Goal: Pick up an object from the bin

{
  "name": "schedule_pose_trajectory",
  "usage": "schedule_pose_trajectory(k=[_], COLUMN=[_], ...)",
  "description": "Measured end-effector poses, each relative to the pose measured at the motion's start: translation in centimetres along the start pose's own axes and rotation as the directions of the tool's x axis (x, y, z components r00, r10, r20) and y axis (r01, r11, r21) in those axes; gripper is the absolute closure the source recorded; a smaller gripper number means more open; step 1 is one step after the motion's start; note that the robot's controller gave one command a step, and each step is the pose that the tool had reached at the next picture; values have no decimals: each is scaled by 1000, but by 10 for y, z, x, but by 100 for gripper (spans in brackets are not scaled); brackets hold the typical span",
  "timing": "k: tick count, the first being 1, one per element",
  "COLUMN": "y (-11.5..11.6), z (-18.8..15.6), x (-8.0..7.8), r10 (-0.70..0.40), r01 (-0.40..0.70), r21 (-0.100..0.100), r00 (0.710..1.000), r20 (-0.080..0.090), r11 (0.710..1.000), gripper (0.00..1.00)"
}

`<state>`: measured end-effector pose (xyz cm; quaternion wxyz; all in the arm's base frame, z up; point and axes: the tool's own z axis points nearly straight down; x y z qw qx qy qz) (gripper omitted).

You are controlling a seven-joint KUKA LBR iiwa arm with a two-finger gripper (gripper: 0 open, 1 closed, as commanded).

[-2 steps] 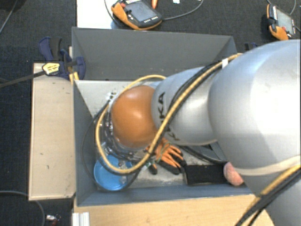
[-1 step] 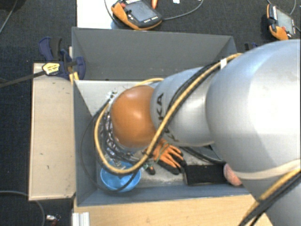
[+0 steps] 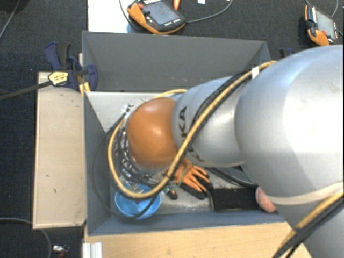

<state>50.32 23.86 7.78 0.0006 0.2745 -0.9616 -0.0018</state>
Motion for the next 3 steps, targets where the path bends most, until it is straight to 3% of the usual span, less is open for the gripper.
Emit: schedule_pose_trajectory(k=[1, 2, 3], y=[0, 0, 0], z=[-4, -39, -70], x=[0, 2, 0], r10=[1, 3, 3], r01=[-1, -3, -3], r21=[0, -1, 0], r00=[1000, 1000, 1000], r20=[1, -5, -1], r11=[1000, 1000, 1000], gripper=[100, 100, 100])
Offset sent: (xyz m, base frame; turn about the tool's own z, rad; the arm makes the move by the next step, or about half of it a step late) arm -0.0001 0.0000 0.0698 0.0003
